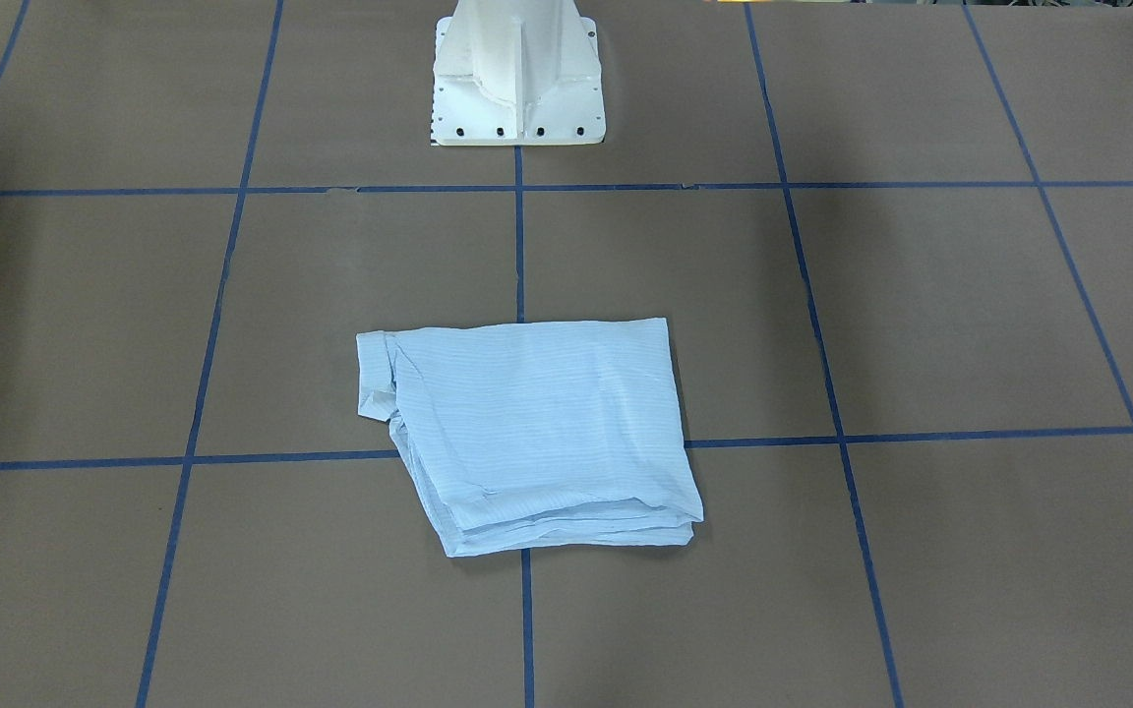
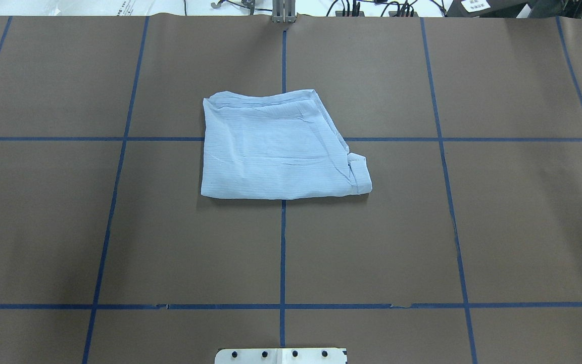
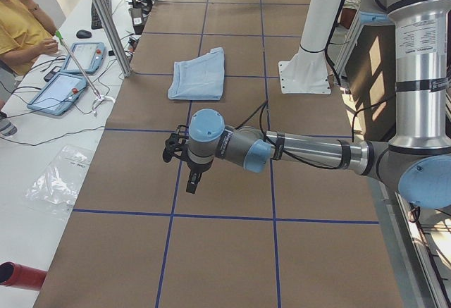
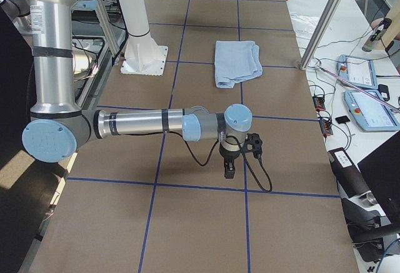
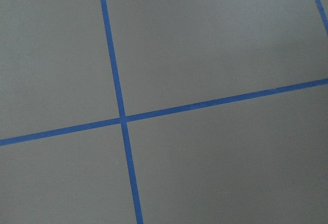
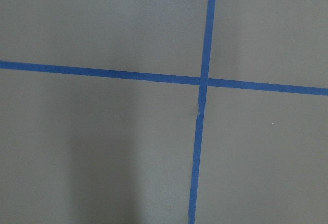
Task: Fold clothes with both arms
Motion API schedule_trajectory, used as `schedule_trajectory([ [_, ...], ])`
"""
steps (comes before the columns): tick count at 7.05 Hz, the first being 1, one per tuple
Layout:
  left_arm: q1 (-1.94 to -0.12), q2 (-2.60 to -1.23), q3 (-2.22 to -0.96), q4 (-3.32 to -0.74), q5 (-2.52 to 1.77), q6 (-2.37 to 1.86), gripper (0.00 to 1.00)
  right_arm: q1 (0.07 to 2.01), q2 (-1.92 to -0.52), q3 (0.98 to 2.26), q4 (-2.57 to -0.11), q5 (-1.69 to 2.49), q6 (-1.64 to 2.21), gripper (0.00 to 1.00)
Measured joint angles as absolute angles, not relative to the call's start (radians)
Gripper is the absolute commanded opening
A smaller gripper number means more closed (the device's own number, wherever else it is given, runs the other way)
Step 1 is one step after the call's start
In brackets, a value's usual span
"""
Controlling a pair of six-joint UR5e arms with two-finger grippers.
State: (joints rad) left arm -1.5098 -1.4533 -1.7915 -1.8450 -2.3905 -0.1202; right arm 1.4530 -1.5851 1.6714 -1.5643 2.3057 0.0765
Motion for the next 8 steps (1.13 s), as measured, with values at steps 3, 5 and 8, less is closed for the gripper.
schedule_trajectory([
  [3, -1.508, -1.462, -1.787, -1.849, -2.390, -0.112, 1.00, 1.453, -1.582, 1.670, -1.565, 2.307, 0.085, 1.00],
  [5, -1.508, -1.463, -1.779, -1.849, -2.389, -0.118, 1.00, 1.454, -1.583, 1.670, -1.565, 2.310, 0.087, 1.00],
  [8, -1.510, -1.438, -1.790, -1.848, -2.392, -0.123, 1.00, 1.456, -1.586, 1.676, -1.564, 2.306, 0.086, 1.00],
])
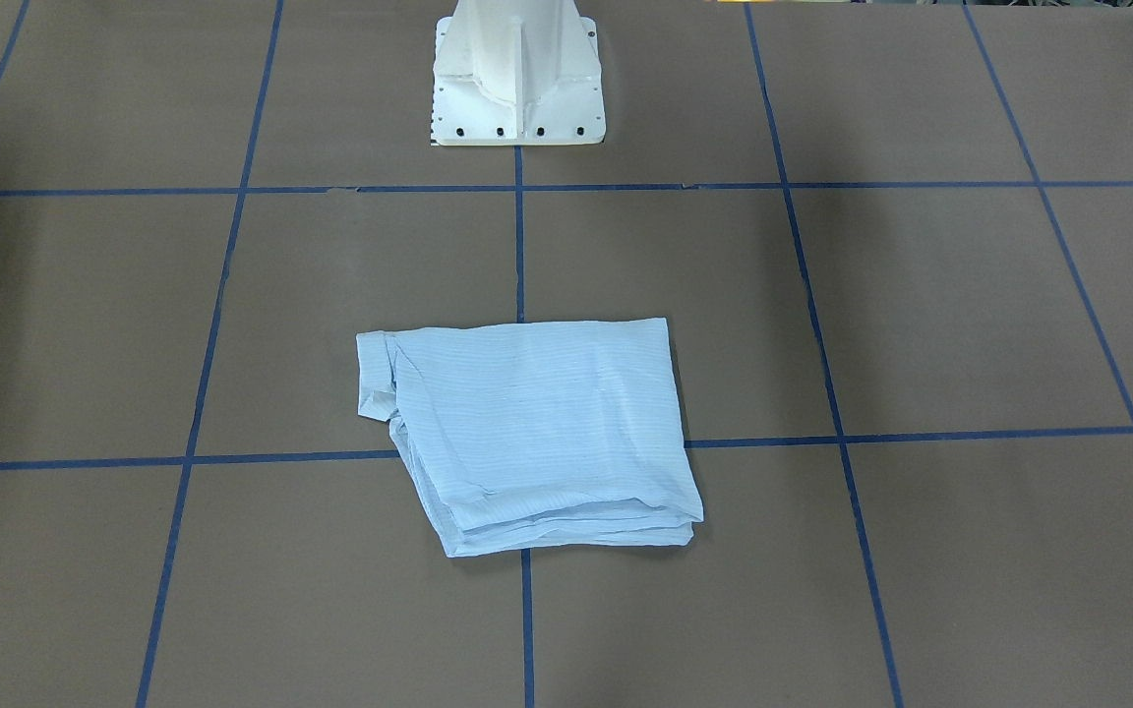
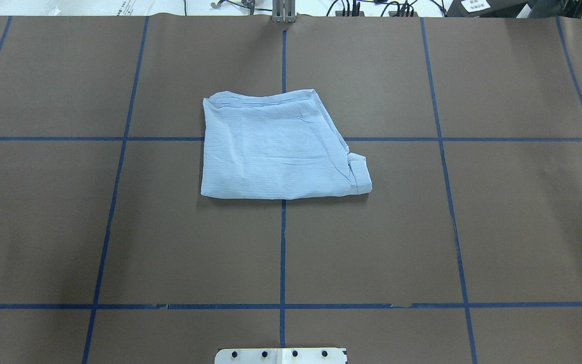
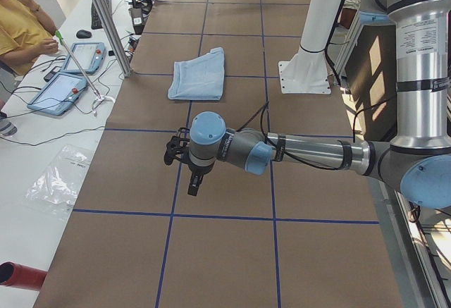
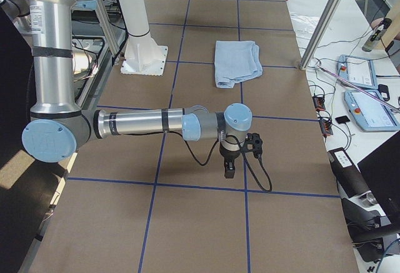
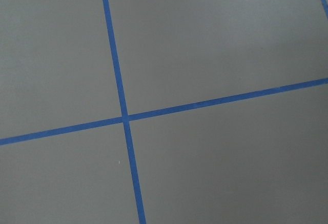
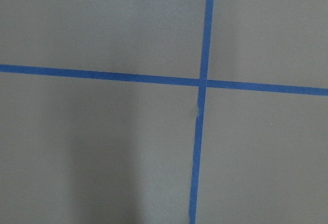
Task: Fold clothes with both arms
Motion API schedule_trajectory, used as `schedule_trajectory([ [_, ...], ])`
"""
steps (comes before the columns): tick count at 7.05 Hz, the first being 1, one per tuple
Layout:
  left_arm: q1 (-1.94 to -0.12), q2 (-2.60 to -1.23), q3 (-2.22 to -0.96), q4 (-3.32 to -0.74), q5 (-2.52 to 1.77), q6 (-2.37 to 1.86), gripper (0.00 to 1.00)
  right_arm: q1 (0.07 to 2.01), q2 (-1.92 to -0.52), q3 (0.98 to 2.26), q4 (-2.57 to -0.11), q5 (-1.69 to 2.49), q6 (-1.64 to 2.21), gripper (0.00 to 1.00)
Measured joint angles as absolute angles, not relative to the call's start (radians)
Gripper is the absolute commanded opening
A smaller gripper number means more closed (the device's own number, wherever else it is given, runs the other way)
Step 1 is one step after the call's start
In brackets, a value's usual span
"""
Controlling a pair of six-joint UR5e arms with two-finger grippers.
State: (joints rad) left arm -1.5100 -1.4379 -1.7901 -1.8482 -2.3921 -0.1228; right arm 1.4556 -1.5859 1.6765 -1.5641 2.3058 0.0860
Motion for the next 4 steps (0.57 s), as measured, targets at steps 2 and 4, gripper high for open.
schedule_trajectory([
  [2, -1.510, -1.433, -1.796, -1.847, -2.398, -0.123, 1.00, 1.456, -1.587, 1.678, -1.564, 2.304, 0.086, 1.00],
  [4, -1.510, -1.432, -1.799, -1.850, -2.394, -0.122, 1.00, 1.464, -1.592, 1.687, -1.564, 2.307, 0.089, 1.00],
])
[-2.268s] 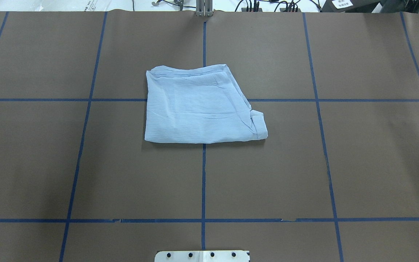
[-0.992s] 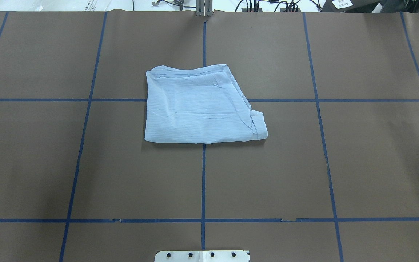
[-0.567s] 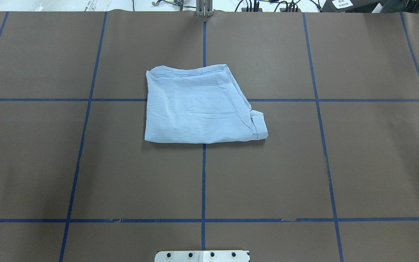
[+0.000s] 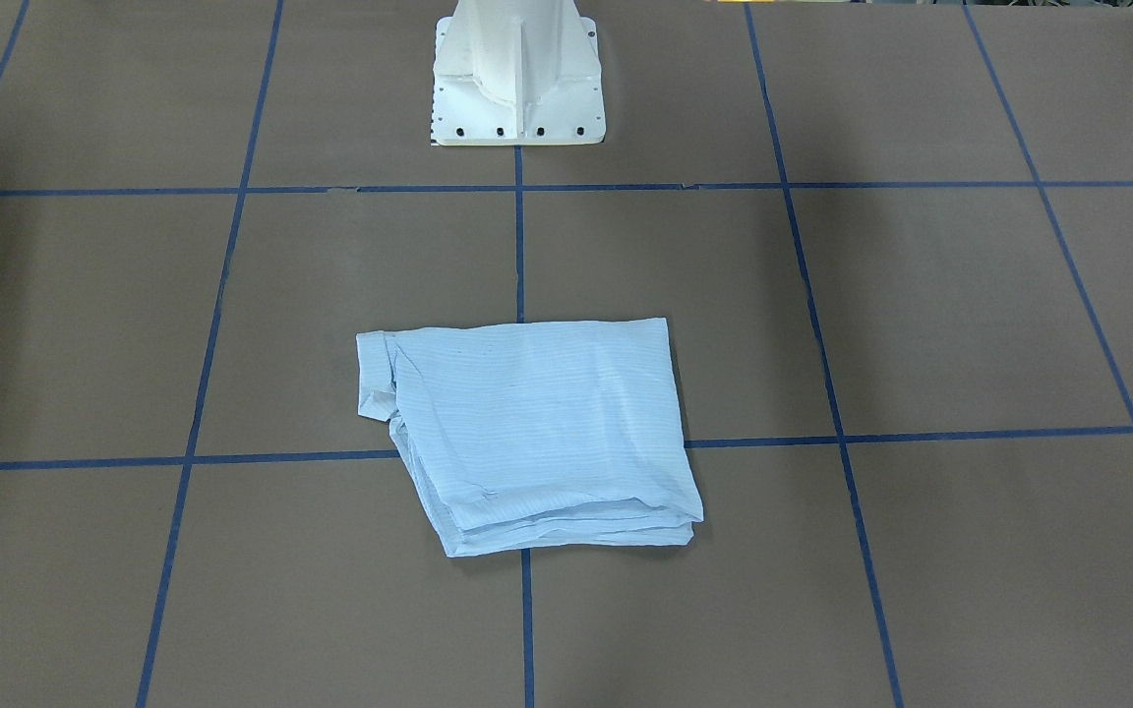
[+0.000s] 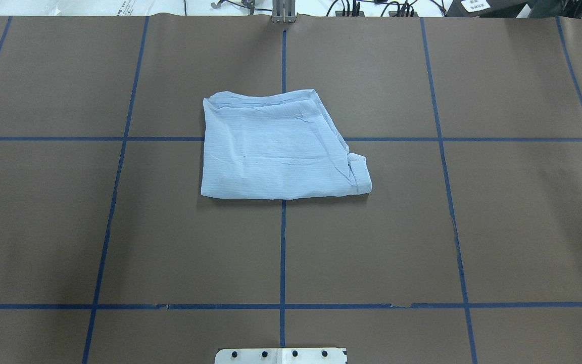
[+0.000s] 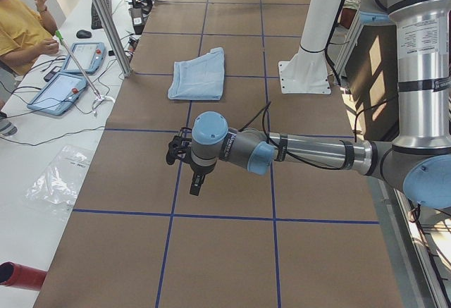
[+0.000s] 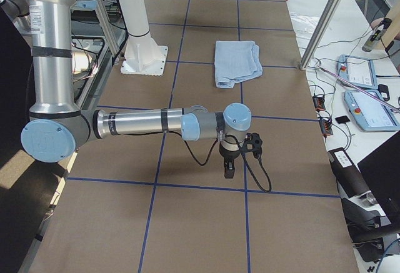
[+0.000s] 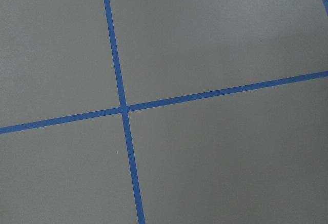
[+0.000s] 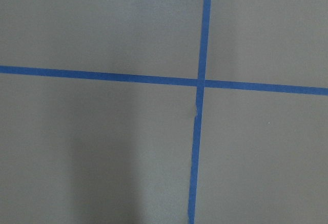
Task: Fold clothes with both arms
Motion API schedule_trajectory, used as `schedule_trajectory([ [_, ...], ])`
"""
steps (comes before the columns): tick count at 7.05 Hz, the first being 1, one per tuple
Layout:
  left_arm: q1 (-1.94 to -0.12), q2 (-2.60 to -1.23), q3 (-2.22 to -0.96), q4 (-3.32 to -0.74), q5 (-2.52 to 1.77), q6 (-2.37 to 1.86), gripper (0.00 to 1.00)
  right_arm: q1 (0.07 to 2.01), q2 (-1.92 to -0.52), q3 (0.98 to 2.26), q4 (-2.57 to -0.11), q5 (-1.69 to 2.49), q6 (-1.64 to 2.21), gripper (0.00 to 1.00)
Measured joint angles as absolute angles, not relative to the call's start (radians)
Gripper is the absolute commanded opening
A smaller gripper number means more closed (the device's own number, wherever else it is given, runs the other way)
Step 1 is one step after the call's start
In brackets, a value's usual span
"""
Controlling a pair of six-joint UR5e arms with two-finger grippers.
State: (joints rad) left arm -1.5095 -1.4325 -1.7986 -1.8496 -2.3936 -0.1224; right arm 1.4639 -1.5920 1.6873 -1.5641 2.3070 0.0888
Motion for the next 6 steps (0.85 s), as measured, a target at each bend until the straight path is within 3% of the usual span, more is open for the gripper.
schedule_trajectory([
  [6, -1.509, -1.447, -1.802, -1.849, -2.389, -0.121, 1.00, 1.470, -1.614, 1.712, -1.566, 2.319, 0.089, 1.00],
])
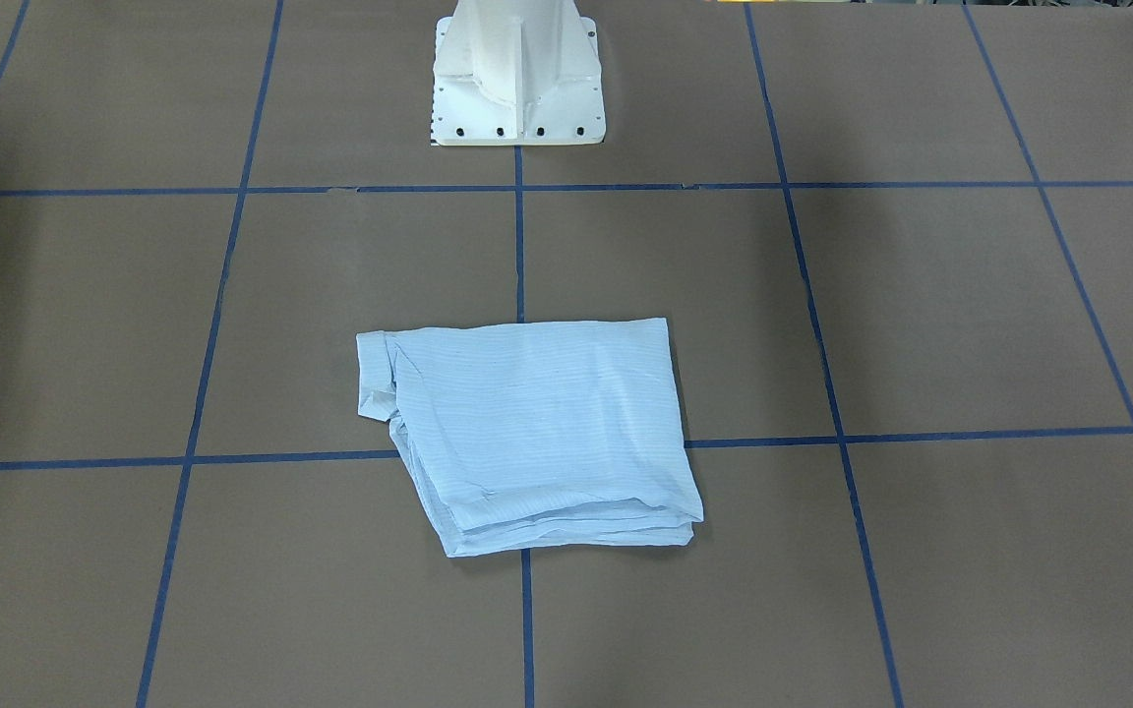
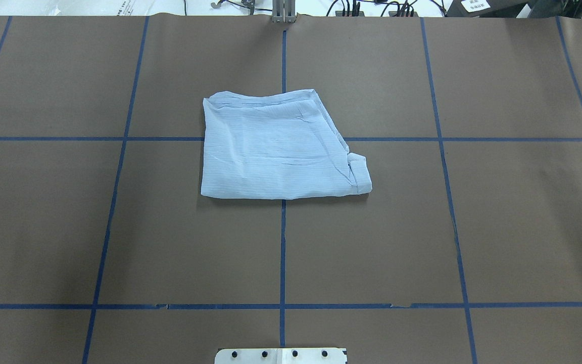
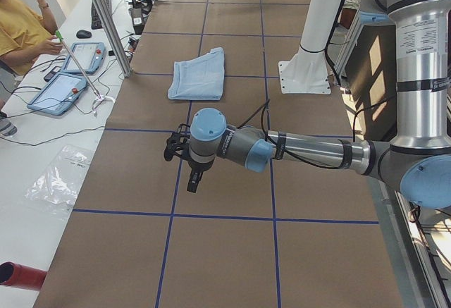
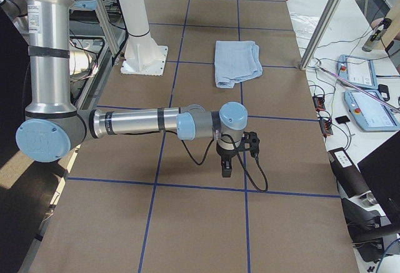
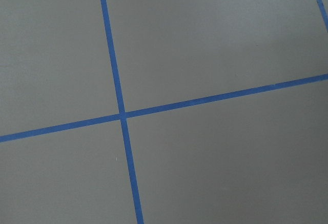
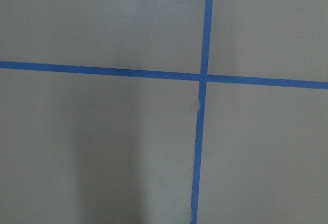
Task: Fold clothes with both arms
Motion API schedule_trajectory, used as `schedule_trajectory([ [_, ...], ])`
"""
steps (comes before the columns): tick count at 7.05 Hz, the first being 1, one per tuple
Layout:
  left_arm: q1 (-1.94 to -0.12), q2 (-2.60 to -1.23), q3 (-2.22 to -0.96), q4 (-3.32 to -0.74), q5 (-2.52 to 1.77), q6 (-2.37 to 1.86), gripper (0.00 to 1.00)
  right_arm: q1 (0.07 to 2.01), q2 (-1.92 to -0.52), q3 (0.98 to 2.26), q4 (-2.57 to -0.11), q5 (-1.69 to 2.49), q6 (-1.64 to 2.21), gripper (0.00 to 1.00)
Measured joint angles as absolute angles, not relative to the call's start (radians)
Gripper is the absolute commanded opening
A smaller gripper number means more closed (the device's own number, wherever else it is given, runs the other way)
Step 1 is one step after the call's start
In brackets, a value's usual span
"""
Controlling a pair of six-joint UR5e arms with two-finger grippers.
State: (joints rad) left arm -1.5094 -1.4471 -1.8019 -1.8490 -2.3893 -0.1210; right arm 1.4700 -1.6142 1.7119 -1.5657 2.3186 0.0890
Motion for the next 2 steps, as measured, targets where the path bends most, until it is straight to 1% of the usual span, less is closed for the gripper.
schedule_trajectory([
  [2, -1.509, -1.456, -1.808, -1.849, -2.382, -0.118, 1.00, 1.471, -1.614, 1.711, -1.565, 2.316, 0.089, 1.00],
])
